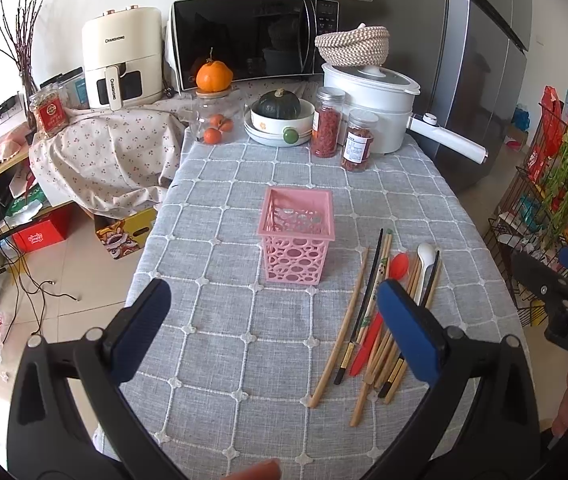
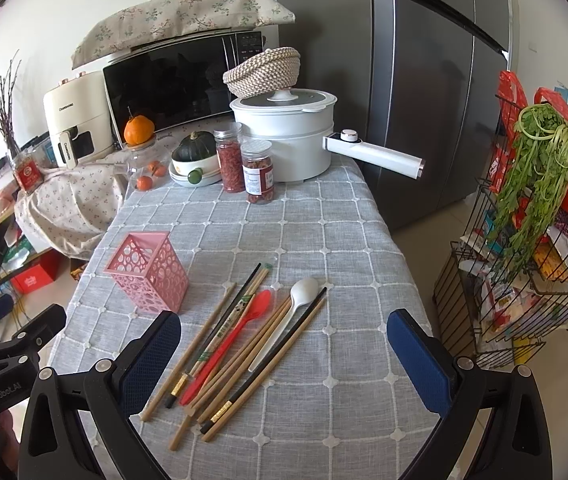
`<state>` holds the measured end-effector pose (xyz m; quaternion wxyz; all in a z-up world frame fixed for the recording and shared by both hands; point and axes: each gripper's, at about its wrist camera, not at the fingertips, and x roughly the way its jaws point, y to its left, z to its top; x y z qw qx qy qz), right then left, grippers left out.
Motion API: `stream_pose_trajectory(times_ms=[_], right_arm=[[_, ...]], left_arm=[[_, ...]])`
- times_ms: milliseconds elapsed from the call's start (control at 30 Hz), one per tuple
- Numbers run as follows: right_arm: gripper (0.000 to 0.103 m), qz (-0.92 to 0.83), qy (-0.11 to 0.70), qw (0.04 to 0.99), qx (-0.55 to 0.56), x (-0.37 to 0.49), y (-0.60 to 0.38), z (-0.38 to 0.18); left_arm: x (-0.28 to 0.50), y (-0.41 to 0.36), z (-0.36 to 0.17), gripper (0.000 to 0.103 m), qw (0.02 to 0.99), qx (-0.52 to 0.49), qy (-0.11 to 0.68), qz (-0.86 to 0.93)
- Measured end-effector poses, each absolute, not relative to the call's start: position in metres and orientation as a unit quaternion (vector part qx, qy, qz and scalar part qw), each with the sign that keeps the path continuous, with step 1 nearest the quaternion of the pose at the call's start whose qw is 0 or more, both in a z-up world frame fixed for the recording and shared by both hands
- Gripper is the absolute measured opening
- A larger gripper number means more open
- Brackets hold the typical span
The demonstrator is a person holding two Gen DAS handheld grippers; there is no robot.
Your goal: Organize utensils
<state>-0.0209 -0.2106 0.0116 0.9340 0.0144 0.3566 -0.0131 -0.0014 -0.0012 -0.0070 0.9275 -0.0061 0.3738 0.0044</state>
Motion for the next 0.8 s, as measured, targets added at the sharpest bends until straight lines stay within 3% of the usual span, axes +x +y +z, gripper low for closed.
stream_pose_trajectory(times_ms=[800], right_arm=[[0.103,-0.010,0.364,0.931,0.013,-0.0192,-0.2060,0.0046]], left_arm=[[-0.0021,0.0000,-0.0083,0.103,0.927,-0.010,0.374,0.002]])
